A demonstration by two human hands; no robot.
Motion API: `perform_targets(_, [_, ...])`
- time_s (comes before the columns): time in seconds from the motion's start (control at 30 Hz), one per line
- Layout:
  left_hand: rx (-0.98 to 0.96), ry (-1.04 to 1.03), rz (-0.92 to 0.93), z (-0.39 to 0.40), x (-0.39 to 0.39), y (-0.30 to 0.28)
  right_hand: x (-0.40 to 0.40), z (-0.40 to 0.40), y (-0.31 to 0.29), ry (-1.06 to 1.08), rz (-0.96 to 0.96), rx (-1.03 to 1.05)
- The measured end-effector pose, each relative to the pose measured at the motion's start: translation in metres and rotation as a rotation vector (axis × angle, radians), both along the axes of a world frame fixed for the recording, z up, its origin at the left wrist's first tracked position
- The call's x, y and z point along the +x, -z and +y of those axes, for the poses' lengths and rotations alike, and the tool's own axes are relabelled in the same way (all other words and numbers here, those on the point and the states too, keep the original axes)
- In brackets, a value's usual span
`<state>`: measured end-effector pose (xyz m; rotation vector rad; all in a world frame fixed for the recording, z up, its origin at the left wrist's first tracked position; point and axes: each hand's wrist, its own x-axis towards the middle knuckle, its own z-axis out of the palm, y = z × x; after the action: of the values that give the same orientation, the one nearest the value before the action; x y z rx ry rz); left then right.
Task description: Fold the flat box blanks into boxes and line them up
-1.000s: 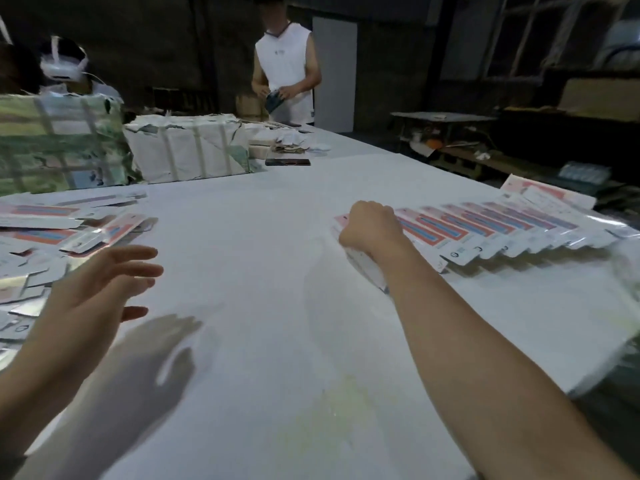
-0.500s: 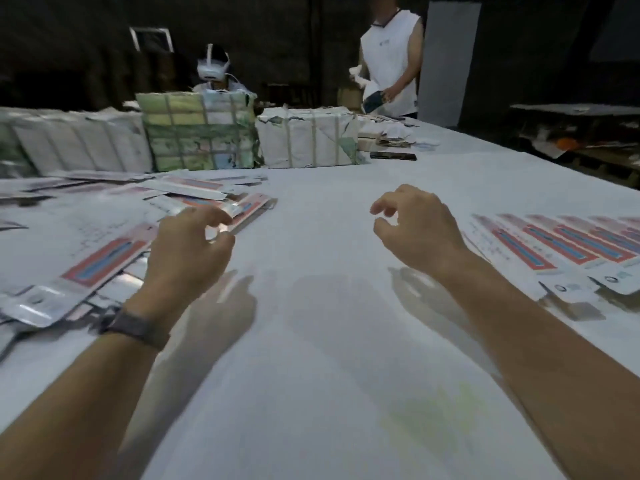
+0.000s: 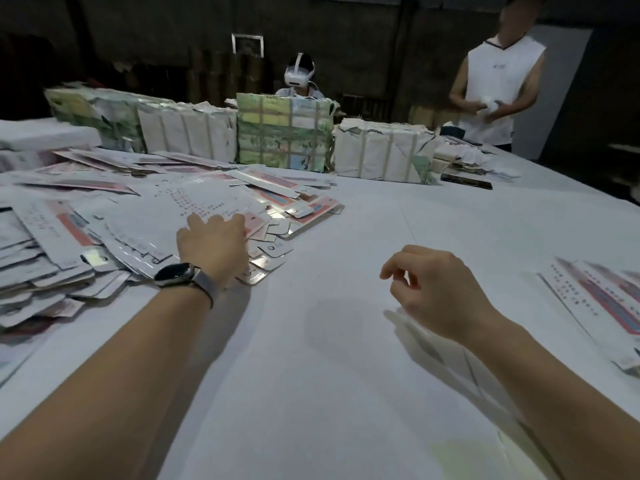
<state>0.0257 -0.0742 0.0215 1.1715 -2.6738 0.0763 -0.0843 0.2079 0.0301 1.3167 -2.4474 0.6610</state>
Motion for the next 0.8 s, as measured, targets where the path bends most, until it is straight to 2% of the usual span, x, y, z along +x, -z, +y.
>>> perform_targets(0.13, [-0.084,0.069,0.038,0.014,0.001,-0.007,-0.001,0.0,0.002,-0.001,0.011,-0.041])
perform_targets(0.27, [-0.195,0.196,0.24,0.041,-0.001,-0.026,0.0,-0.002,0.001,-0.033,0.04,-0.162])
perform_targets(0.33, [-0.174,0.305,0.388,0.061,-0.002,-0.034,0.003,-0.005,-0.001,-0.05,-0.007,-0.274])
perform_targets(0.4, [-0.002,0.468,0.548,0.084,-0.003,-0.039,0.004,-0.006,-0.005,-0.059,-0.103,-0.418])
perform_targets(0.53, [0.614,0.688,0.775,0.126,-0.006,-0.033,0.006,-0.009,-0.012,-0.061,-0.341,-0.645])
perform_targets(0.67, [1.109,0.68,0.854,0.142,-0.009,-0.026,0.007,-0.007,-0.017,-0.037,-0.482,-0.821])
perform_targets(0.8, [1.34,0.656,0.87,0.147,-0.008,-0.023,0.007,-0.004,-0.017,-0.02,-0.522,-0.967])
